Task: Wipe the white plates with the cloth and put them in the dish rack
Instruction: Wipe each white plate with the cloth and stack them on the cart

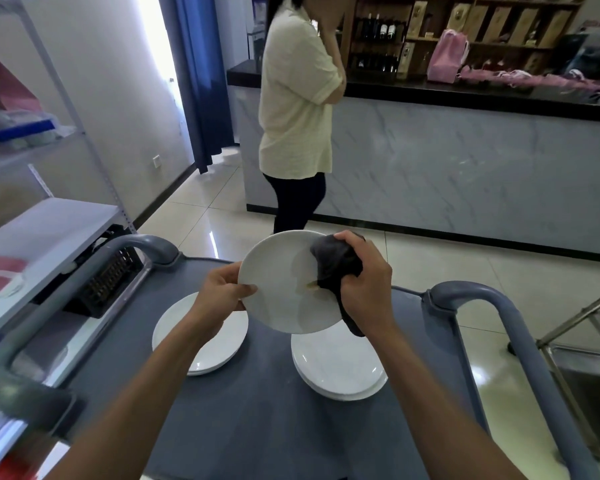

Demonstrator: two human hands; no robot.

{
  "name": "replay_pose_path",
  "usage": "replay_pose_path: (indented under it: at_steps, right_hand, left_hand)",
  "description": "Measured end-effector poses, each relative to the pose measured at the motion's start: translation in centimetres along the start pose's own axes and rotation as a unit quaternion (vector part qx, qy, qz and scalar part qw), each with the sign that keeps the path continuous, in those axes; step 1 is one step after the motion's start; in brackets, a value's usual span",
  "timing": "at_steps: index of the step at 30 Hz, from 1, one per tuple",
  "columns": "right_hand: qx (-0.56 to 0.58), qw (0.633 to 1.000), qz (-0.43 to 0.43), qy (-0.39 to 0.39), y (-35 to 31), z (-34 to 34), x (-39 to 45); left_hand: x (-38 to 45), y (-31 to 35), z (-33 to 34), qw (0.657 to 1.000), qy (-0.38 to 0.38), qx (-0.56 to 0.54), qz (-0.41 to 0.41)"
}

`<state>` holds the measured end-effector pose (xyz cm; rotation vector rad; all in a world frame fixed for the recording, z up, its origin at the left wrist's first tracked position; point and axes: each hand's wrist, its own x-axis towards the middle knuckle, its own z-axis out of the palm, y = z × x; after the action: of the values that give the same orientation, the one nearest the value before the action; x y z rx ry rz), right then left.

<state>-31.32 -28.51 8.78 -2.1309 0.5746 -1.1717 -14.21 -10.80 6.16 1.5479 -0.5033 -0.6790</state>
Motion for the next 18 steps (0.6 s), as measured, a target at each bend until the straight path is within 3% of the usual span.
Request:
replay_pose_path:
  at_steps: [8, 12, 15, 18]
  right_hand:
    - [-0.036, 0.995, -0.077, 0.051, -0.2, -0.5, -0.6]
    - [-0.056, 0.992, -0.096, 0.062, -0.1, -0.6, -1.0]
    - [-0.070, 0.989, -0.119, 0.061, 0.0, -0.3, -1.5]
    - [-0.070, 0.985, -0.148, 0.053, -0.2, 0.0, -2.0]
  left_hand:
    - [-1.0, -0.9, 0.1, 0.993, -0.023, -0.107, -0.045]
    - [-1.6, -2.7, -0.6, 0.980, 0.040, -0.078, -0.180]
    - [-2.0, -3.1, -1.0, 0.950, -0.038, -0.076, -0.301]
    - [-1.4, -2.0, -0.9, 0.935, -0.091, -0.109, -0.326]
